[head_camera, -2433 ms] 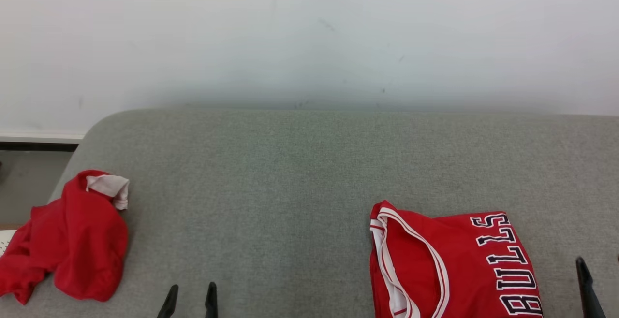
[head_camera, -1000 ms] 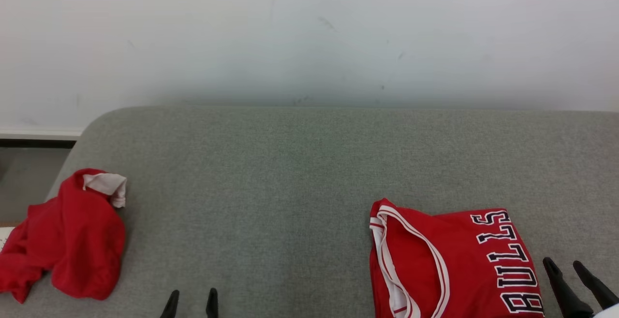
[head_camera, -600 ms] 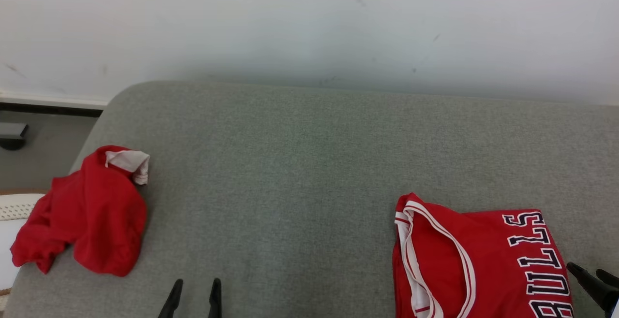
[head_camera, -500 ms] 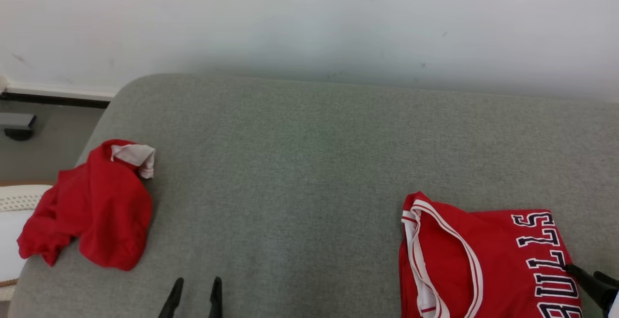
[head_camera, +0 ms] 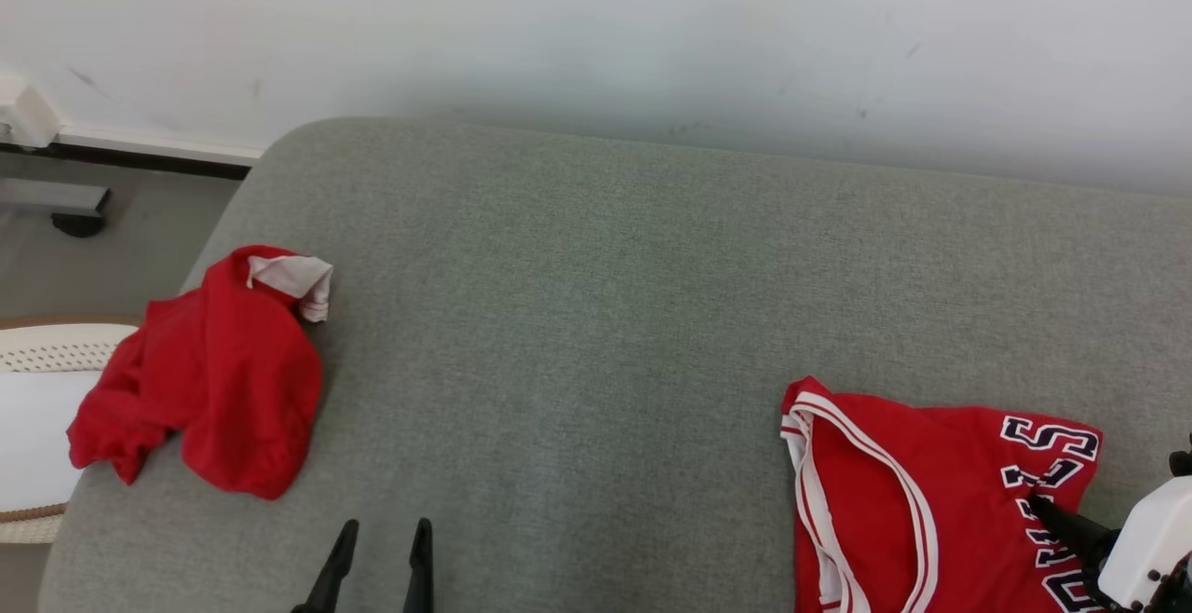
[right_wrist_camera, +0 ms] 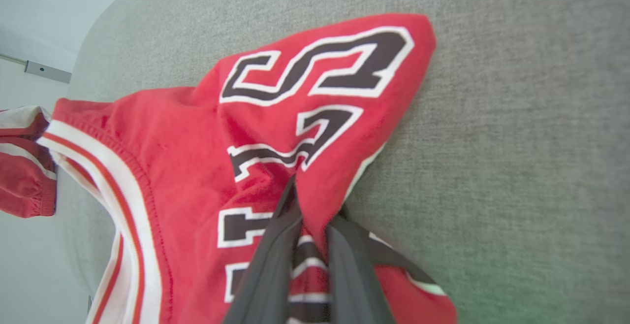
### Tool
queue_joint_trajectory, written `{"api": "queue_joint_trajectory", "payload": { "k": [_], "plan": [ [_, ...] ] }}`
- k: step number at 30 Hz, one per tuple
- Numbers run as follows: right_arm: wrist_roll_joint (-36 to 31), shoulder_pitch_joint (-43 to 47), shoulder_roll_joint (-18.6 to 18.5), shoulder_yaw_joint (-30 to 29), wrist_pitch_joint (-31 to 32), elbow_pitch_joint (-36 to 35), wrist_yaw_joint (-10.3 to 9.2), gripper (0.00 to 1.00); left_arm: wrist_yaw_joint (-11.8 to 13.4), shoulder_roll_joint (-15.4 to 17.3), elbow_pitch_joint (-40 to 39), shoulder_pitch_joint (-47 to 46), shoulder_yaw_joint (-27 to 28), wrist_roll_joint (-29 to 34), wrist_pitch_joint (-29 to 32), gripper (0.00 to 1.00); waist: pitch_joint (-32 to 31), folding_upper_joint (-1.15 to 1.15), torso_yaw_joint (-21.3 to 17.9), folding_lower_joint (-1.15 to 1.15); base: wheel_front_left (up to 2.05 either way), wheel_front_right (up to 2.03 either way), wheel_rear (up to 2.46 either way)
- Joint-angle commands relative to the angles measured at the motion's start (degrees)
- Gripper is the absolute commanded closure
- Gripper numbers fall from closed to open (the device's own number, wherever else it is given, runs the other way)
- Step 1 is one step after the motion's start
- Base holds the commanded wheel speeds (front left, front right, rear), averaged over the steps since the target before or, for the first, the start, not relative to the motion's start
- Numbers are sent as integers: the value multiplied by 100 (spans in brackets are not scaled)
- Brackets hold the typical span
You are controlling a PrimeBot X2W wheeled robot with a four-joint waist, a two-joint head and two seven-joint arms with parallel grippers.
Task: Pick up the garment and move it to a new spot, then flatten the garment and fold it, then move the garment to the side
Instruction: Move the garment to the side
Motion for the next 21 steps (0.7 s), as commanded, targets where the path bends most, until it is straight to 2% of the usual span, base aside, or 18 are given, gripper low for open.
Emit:
{"api": "queue_joint_trajectory", "payload": {
  "k": [1,7,10,16,21],
  "plan": [
    [88,13,-81,70,-31,-86,-5,100,24,20,-28,8,-6,-90,-3,0,-6,0,-66,-1,0,0,0],
    [-68,-292,-377,263,-295,-304,-5,100,60,20,-95,-89,-74,-147,-2,0,159,0,-394,-1,0,0,0],
    [-413,-561,-613,390,-530,-285,-5,100,57,20,-137,-193,-106,-122,-3,0,324,0,-633,-1,0,0,0],
    [-991,-1283,-923,439,-1082,71,-7,100,-52,20,-260,-523,-98,38,-2,0,793,0,-1168,-1,0,0,0],
    [-1421,-1886,-1083,346,-1605,550,-7,100,-210,20,-339,-907,-138,255,-2,0,1217,0,-1470,-1,0,0,0]
  ]
}}
